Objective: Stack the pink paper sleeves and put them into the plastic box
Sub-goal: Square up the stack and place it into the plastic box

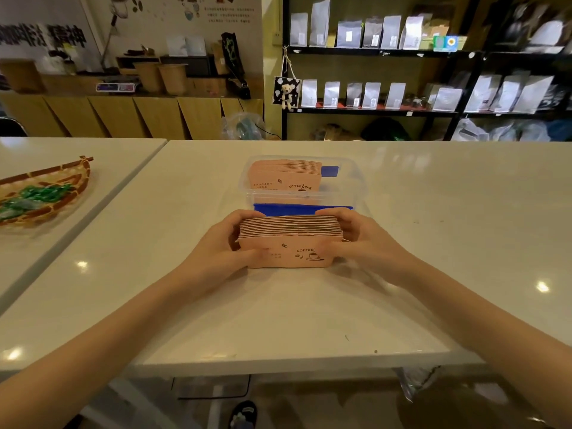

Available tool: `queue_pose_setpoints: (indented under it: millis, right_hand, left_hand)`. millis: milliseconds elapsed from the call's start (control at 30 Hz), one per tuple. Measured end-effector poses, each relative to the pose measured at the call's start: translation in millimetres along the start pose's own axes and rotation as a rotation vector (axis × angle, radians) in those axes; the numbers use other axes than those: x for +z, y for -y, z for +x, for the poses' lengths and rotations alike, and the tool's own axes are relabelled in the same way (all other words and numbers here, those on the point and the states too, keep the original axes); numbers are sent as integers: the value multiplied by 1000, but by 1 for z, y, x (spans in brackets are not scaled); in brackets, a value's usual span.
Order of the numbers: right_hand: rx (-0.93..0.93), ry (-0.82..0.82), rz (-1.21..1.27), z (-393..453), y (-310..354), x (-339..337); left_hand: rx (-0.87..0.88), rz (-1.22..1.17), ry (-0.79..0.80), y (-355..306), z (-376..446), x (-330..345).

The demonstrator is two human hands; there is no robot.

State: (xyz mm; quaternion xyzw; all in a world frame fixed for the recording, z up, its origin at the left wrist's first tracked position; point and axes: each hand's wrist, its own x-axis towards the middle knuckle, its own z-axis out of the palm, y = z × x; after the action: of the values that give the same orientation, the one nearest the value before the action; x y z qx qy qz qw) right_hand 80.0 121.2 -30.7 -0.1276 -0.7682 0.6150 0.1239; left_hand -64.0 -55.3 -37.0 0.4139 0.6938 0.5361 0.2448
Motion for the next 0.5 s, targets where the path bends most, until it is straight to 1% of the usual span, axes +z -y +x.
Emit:
queue_pose_setpoints:
  millis: [133,200,333,400,500]
  right_hand:
    - [13,79,-163,3,7,-12]
    - [5,102,-293,7,13,-15]
    - [-8,168,-595,12,32,-19]
    - [-32,201,-647,13,45,-23]
    - [-79,188,-652,18,69,-32]
  left_hand:
    - [57,276,33,-5,5,-13]
    - [74,380,61,-11,10,-16]
    - [77,573,194,-32,18,-21]
    - [114,636,224,-44,22,-26]
    - [160,676,203,-69,31,-37]
